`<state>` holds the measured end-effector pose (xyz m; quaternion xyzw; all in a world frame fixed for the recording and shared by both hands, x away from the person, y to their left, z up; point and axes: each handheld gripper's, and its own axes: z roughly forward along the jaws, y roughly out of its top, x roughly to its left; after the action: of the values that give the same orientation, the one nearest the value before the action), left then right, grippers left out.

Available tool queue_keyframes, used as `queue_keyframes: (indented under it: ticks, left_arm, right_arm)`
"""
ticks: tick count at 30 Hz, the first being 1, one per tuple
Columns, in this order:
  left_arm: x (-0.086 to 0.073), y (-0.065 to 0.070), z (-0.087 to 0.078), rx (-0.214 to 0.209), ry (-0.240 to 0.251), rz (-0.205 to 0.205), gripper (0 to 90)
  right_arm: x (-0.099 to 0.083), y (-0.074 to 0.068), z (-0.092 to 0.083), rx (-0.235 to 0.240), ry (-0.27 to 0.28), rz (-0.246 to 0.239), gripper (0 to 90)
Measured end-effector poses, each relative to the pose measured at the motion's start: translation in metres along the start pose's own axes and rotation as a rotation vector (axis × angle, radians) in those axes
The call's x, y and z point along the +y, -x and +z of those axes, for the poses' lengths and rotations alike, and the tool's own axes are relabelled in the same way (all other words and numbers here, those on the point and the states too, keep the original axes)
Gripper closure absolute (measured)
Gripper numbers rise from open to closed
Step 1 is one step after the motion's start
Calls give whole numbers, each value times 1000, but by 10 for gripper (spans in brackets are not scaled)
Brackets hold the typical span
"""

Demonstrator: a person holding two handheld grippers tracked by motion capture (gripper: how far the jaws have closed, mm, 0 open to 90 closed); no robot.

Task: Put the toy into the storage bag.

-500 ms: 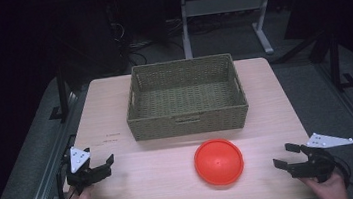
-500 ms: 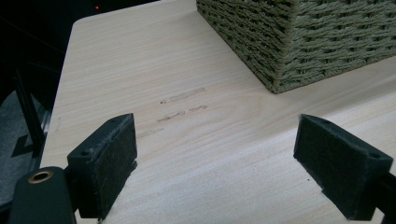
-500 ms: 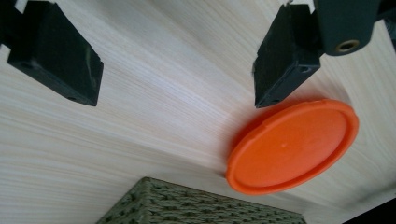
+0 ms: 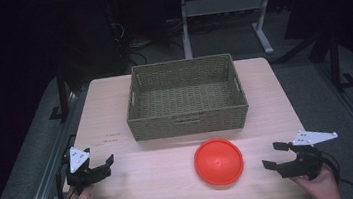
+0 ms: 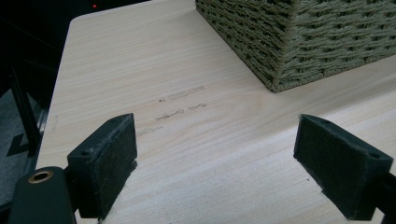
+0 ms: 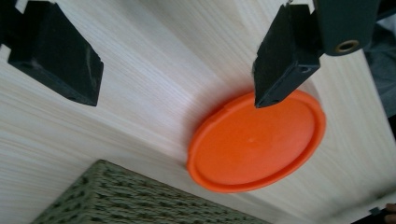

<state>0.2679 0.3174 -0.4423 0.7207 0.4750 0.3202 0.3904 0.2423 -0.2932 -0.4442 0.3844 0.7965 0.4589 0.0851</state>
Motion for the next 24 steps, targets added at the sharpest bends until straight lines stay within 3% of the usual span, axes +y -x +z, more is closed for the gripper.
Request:
queue_keyframes:
  ticks: [4,12,16,18,24]
  left_arm:
    - [0,1,1,5,-3,2,128]
    - [0,2,1,-1,-7,9,128]
    - [0,1,2,-3,-9,4,128]
    - [0,0,1,0,-3,-3,128]
    - [-1,0,1,-2,-6,-10,128]
  right_arm:
    - [8,-2,6,19,-32,-14,155]
    - [23,-3,11,36,-45,-32,155]
    - [33,-5,13,72,-50,-31,155]
    - [40,-7,15,113,-53,-26,155]
    - [53,-11,23,132,-86,-52,157]
